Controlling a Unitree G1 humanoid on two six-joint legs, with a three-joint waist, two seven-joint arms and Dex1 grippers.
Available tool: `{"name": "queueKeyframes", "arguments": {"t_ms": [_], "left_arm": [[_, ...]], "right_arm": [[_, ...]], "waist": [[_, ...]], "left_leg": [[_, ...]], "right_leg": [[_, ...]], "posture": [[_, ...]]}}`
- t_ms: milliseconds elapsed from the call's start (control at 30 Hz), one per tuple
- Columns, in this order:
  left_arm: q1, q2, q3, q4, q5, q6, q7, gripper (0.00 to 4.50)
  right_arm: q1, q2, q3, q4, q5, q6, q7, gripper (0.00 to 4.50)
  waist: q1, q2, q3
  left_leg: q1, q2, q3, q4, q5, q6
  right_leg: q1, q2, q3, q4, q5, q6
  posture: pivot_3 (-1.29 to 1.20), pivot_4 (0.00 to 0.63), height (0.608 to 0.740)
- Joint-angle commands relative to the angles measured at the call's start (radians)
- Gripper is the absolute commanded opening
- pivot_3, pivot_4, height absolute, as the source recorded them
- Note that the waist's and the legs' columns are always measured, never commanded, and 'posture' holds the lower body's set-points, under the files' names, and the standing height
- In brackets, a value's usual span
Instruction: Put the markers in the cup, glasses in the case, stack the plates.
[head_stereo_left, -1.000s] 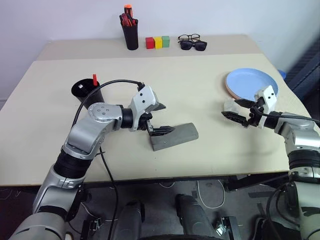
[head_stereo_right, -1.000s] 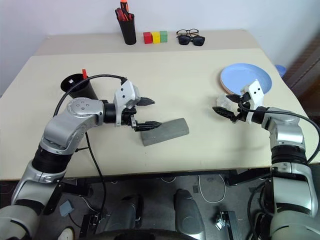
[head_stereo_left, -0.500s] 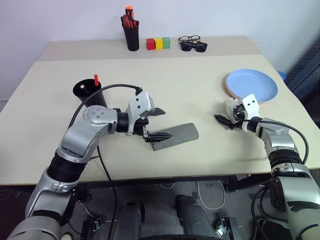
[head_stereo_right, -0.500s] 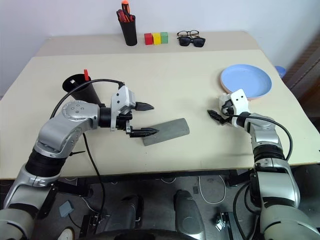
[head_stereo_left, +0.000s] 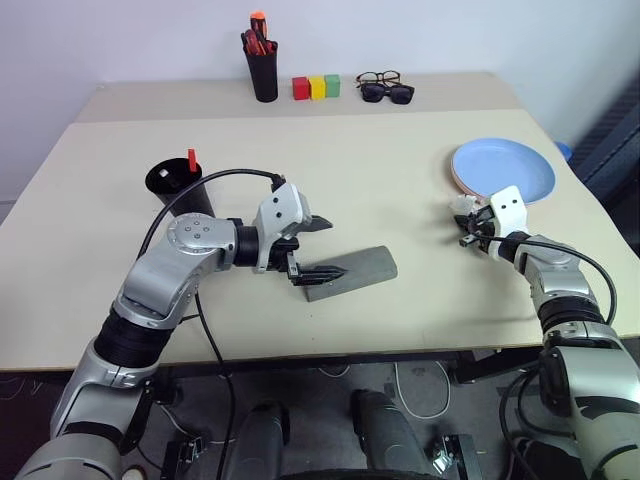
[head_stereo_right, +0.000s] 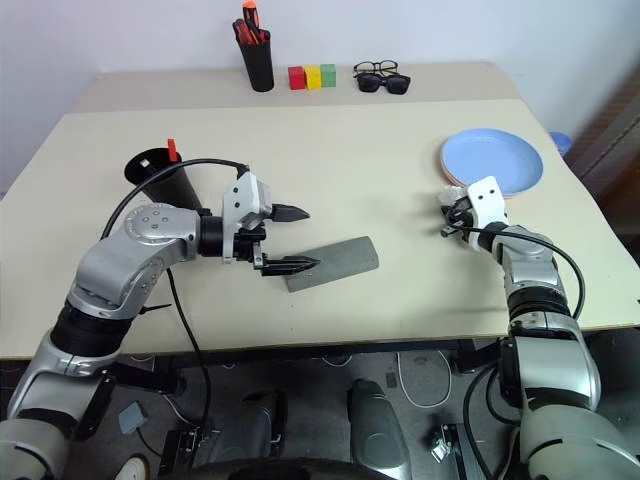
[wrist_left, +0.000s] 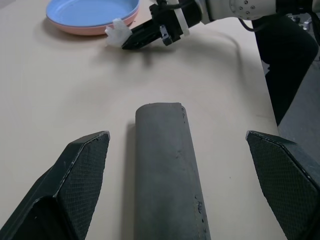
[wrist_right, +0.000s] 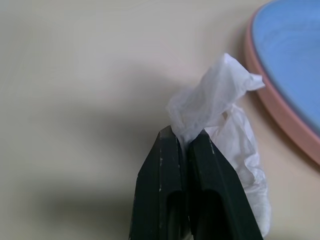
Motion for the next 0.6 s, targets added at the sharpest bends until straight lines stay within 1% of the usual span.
{"name": "queueKeyframes", "arguments": {"t_ms": [33, 133, 233, 433, 533, 600], "left_arm": [[-0.011, -0.004, 0.01, -0.024, -0.01, -0.016, 0.0, 4.5], [-0.009, -0.009, 0.01, -0.027, -0.007, -0.019, 0.008, 4.5], [0.0, -0.01, 0.009, -0.034, 0.001, -0.024, 0.019, 4.5], [0.027, 0.011, 0.037, -0.071, -0.007, 0.001, 0.054, 4.5], [0.046, 0.022, 0.052, -0.098, -0.017, 0.021, 0.074, 4.5], [0.059, 0.027, 0.064, -0.12, -0.025, 0.039, 0.089, 4.5]], "right_arm": [[-0.089, -0.036, -0.051, -0.024, 0.026, -0.093, -0.032, 0.08], [-0.176, -0.058, -0.052, 0.063, -0.008, -0.188, -0.098, 0.08], [-0.239, -0.072, -0.018, 0.158, -0.066, -0.267, -0.169, 0.08], [-0.346, -0.081, 0.033, 0.285, -0.173, -0.267, -0.33, 0.08], [-0.374, -0.085, 0.05, 0.312, -0.213, -0.248, -0.388, 0.89], [-0.388, -0.088, 0.056, 0.319, -0.236, -0.244, -0.442, 1.81]], "waist": [[-0.003, 0.001, 0.0], [-0.004, 0.001, 0.001], [0.0, 0.001, 0.001], [0.0, 0.001, 0.001], [-0.003, 0.001, 0.001], [-0.005, 0.001, 0.001]], "left_leg": [[0.0, 0.0, 0.0, 0.0, 0.0, 0.0], [0.0, 0.0, 0.0, 0.0, 0.0, 0.0], [0.0, 0.0, 0.0, -0.001, 0.0, 0.0], [-0.001, 0.0, 0.0, -0.002, 0.0, 0.0], [-0.001, 0.0, 0.0, -0.002, 0.0, 0.0], [0.0, 0.0, 0.0, -0.002, 0.0, 0.0]], "right_leg": [[0.0, 0.0, 0.0, 0.0, 0.0, 0.0], [0.0, 0.0, 0.0, 0.0, 0.0, 0.0], [0.0, 0.0, 0.0, 0.0, -0.001, -0.002], [-0.001, 0.0, 0.0, -0.001, -0.002, -0.002], [-0.001, 0.0, 0.0, -0.001, -0.002, -0.002], [-0.001, 0.0, 0.0, -0.001, -0.002, -0.002]], "posture": [[0.0, 0.15, 0.74], [0.0, 0.15, 0.74], [0.0, 0.15, 0.74], [0.0, 0.15, 0.74], [0.0, 0.15, 0.74], [0.0, 0.15, 0.74]]}}
